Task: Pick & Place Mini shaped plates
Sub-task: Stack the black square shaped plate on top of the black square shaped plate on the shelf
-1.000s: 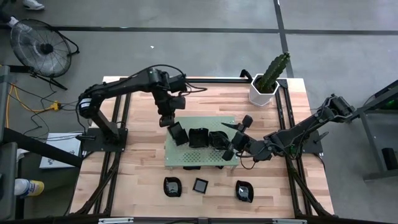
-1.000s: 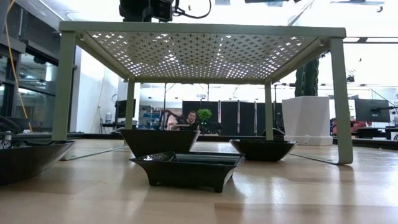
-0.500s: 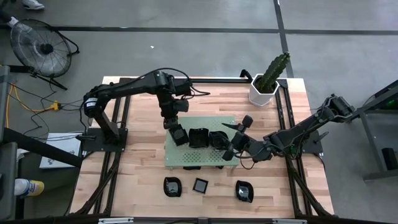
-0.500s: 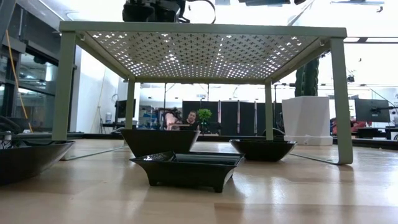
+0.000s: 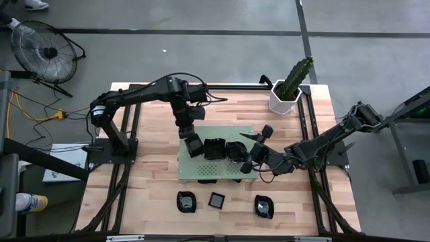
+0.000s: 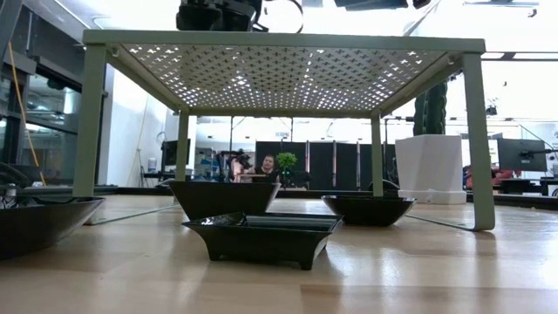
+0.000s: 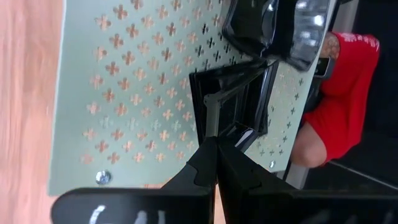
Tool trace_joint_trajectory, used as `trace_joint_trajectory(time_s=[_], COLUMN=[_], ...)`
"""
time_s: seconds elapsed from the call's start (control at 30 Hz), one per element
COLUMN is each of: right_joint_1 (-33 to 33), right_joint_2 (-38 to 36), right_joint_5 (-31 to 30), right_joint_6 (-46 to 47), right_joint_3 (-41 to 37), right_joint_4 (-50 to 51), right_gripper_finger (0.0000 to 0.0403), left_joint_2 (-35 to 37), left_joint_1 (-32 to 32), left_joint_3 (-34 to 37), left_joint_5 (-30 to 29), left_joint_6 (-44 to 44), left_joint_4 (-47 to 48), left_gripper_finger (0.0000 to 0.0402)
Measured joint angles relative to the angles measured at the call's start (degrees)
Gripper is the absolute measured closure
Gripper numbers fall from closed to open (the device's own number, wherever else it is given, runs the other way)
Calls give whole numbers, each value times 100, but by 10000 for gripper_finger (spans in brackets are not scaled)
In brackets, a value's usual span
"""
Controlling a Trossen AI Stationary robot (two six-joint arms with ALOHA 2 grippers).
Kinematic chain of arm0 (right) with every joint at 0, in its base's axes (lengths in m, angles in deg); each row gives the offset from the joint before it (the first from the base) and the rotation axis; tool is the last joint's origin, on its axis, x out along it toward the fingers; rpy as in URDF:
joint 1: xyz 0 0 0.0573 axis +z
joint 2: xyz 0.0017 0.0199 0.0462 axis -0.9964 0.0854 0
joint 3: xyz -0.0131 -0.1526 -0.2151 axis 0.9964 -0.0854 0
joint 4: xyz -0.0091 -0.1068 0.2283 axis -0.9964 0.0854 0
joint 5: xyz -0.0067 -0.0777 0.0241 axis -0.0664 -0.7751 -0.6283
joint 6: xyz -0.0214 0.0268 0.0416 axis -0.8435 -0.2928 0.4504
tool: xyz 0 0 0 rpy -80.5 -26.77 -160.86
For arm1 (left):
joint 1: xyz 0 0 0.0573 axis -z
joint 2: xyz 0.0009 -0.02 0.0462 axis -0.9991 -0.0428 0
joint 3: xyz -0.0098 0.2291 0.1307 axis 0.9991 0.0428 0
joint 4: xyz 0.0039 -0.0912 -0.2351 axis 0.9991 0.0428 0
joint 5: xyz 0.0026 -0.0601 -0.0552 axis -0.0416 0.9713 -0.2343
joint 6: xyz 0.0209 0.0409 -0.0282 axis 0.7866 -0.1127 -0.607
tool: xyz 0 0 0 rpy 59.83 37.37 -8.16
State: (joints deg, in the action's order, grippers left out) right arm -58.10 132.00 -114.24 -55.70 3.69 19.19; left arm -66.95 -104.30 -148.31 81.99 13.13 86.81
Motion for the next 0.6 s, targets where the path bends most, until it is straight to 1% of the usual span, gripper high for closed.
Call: trace_joint_trajectory(time_s=[0.6], right_joint_1=[0], right_joint_2=[0], right_joint_5=[2], right_joint_6=[0], right_joint_3=[0], right_joint_4=[1], right_gripper_finger=[217], left_joint_2=[-2], left_joint_1=[79], left_joint_3=[2], left_joint_5=[-32], left_joint_6=[-193], left_joint_4=[84], left_gripper_finger=[401])
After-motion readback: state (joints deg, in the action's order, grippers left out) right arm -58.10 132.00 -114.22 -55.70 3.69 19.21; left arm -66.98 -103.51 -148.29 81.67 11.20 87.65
